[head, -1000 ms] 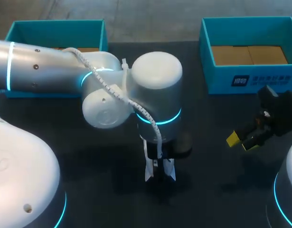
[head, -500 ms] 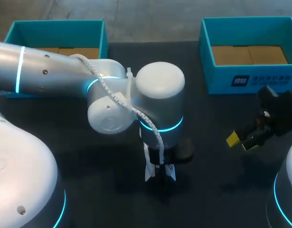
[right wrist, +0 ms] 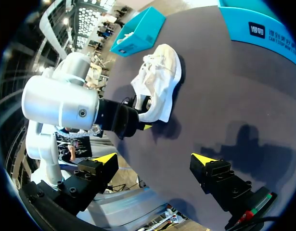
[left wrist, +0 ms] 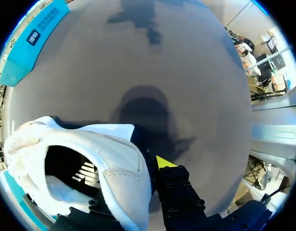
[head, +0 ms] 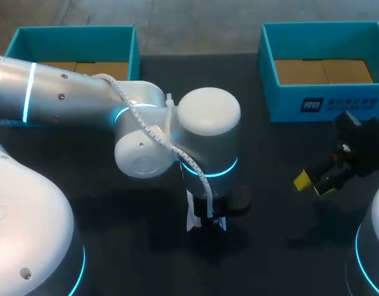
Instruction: Take the shoe out of the shoebox, open the shoe tongue, remove and reinsert the insole, then place the shoe into the shoebox
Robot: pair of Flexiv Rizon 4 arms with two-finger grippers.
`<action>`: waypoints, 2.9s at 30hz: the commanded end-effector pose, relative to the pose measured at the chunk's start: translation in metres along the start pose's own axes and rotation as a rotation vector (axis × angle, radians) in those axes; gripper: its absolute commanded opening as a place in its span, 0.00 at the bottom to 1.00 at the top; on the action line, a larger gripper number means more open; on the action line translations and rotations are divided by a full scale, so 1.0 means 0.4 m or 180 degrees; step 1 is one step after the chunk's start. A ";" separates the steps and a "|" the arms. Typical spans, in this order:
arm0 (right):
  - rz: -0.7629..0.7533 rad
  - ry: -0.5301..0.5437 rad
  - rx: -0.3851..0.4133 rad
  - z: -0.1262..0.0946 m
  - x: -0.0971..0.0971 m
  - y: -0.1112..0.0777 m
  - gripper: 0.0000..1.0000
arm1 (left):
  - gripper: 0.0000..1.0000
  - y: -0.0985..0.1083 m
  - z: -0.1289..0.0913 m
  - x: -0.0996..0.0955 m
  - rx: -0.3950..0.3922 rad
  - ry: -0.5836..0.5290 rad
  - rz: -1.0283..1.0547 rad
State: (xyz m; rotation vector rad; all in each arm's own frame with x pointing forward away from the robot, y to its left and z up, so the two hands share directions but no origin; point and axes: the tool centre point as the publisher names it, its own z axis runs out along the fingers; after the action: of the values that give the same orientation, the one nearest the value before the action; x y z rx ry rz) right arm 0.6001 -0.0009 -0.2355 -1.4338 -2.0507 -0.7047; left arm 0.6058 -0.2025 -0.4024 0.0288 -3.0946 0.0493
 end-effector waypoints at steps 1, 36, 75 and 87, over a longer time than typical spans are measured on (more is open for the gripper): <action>0.0004 -0.0008 0.0001 0.000 0.001 -0.002 1.00 | 0.00 0.015 -0.019 -0.009 0.0034 -0.0027 -0.0019; 0.0004 -0.0008 0.0001 0.000 0.001 -0.002 1.00 | 0.00 0.265 -0.482 -0.249 0.0088 -0.0059 -0.0051; 0.0004 -0.0008 0.0001 0.000 0.001 -0.002 1.00 | 0.00 0.584 -0.779 -0.587 -0.0348 -0.0061 -0.0375; 0.0004 -0.0008 0.0001 0.000 0.001 -0.002 1.00 | 0.00 0.610 -0.776 -0.616 -0.0259 0.0034 -0.0401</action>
State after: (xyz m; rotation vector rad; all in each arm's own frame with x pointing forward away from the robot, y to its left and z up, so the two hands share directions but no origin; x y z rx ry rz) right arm 0.6001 -0.0009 -0.2354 -1.4335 -2.0508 -0.7046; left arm 0.8491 0.0455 -0.1121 0.2178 -3.0954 -0.1178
